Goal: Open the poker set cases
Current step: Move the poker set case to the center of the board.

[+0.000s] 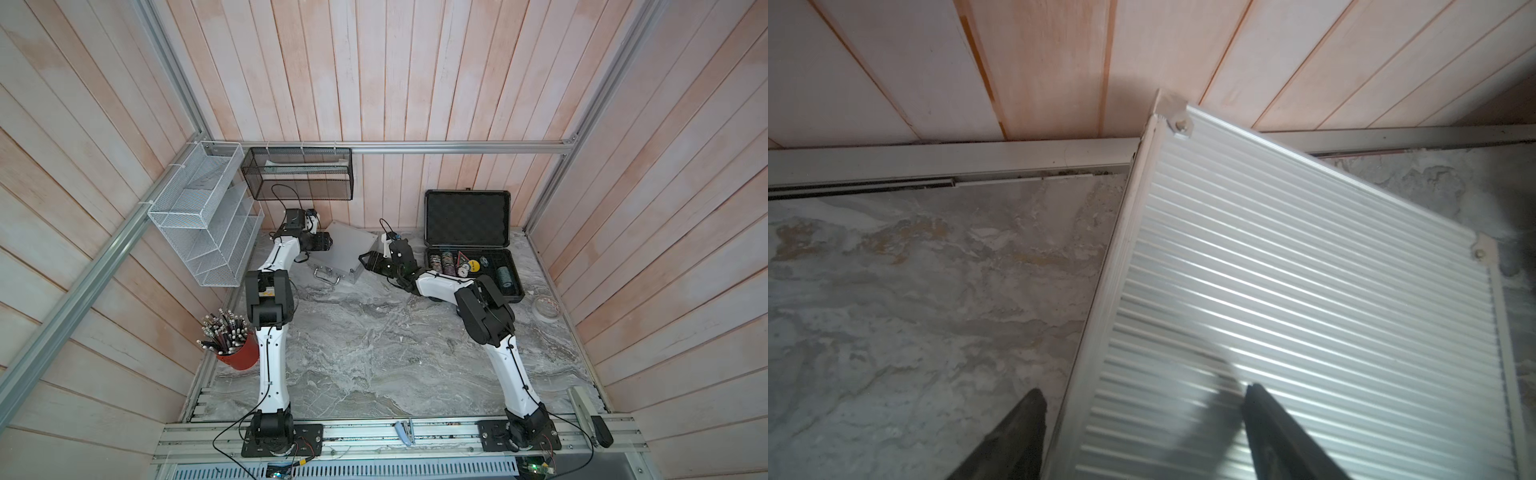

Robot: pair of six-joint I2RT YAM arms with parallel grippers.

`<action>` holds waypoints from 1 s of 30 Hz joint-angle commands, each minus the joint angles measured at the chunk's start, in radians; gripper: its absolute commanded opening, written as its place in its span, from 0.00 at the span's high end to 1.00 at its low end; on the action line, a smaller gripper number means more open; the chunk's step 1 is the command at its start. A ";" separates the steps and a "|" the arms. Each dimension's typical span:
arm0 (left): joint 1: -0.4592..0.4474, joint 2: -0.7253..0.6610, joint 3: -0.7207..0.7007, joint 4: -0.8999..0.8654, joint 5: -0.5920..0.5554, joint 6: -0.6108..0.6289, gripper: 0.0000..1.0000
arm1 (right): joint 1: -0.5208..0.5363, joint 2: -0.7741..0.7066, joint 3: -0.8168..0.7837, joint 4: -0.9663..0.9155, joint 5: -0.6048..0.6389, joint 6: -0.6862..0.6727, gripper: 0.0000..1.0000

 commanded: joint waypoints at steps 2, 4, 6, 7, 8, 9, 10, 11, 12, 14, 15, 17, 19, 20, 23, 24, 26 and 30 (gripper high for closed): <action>-0.016 -0.024 -0.083 -0.032 0.012 -0.008 0.28 | 0.004 0.048 0.060 -0.064 0.015 -0.010 0.37; -0.021 -0.049 -0.120 -0.024 0.013 -0.012 0.32 | 0.002 0.053 0.067 -0.071 0.016 -0.015 0.37; -0.029 -0.093 -0.187 0.006 0.014 -0.022 0.35 | 0.003 0.059 0.082 -0.096 0.027 -0.027 0.37; -0.035 -0.121 -0.229 0.034 0.013 -0.030 0.37 | 0.002 0.064 0.091 -0.109 0.033 -0.038 0.37; -0.040 -0.149 -0.268 0.059 0.011 -0.040 0.38 | 0.002 0.068 0.101 -0.124 0.037 -0.046 0.37; -0.043 -0.175 -0.311 0.082 0.012 -0.049 0.40 | 0.000 0.073 0.113 -0.145 0.038 -0.056 0.37; -0.046 -0.201 -0.343 0.102 0.012 -0.059 0.41 | -0.001 0.076 0.123 -0.164 0.039 -0.066 0.37; -0.048 -0.231 -0.385 0.127 0.014 -0.072 0.41 | -0.003 0.076 0.129 -0.184 0.043 -0.074 0.38; -0.052 -0.258 -0.430 0.150 0.016 -0.083 0.43 | -0.009 0.074 0.127 -0.195 0.041 -0.082 0.38; -0.059 -0.308 -0.505 0.192 0.015 -0.103 0.44 | -0.016 0.067 0.122 -0.210 0.032 -0.100 0.40; -0.065 -0.332 -0.545 0.213 0.015 -0.104 0.44 | -0.020 0.062 0.119 -0.221 0.033 -0.112 0.41; -0.075 -0.370 -0.608 0.243 0.013 -0.130 0.45 | -0.024 0.049 0.109 -0.237 0.031 -0.135 0.43; -0.086 -0.403 -0.671 0.276 0.014 -0.151 0.46 | -0.026 0.034 0.093 -0.246 0.018 -0.167 0.45; -0.092 -0.419 -0.701 0.294 0.015 -0.165 0.47 | -0.026 0.028 0.088 -0.256 0.010 -0.185 0.46; -0.113 -0.469 -0.792 0.349 0.016 -0.195 0.48 | -0.028 0.008 0.062 -0.269 -0.024 -0.233 0.51; -0.120 -0.483 -0.814 0.360 0.016 -0.204 0.48 | -0.029 -0.003 0.047 -0.268 -0.040 -0.247 0.53; -0.132 -0.509 -0.845 0.371 0.013 -0.211 0.48 | -0.030 -0.022 0.016 -0.266 -0.088 -0.276 0.58; -0.148 -0.557 -0.899 0.395 0.009 -0.226 0.48 | -0.031 -0.064 -0.043 -0.286 -0.160 -0.332 0.63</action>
